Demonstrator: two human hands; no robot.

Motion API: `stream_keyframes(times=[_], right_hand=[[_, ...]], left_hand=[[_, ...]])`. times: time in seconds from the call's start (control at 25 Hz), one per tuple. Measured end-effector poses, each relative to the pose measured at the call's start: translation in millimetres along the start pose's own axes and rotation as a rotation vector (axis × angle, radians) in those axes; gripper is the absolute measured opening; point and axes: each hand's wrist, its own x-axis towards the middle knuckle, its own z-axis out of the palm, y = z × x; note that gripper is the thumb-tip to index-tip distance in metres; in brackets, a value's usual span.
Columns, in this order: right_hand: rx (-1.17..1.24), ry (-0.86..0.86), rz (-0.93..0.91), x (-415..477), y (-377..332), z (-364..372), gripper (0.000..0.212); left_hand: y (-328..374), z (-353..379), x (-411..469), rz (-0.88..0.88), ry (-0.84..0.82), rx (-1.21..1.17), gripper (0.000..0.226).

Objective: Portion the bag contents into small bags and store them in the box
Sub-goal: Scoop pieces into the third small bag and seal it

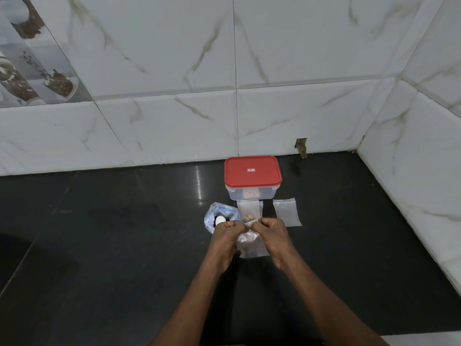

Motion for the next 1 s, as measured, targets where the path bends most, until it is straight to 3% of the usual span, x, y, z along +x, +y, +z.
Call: stream_keyframes(times=[0.2,0.44,1.0], right_hand=[[-0.001,-0.017,-0.046,-2,0,4,0.01],[0.114,0.011,0.059,-3,-2,-1,0.009],[0.135,0.007,0.08,-8,-8,-3,0.011]], left_hand=[[-1,2,3,0.024,0.084,0.112,0.028],[-4,-7,3,-0.007,0.056,-0.035,0.007],[-4,8,9,0.061,0.095,-0.122,0.032]])
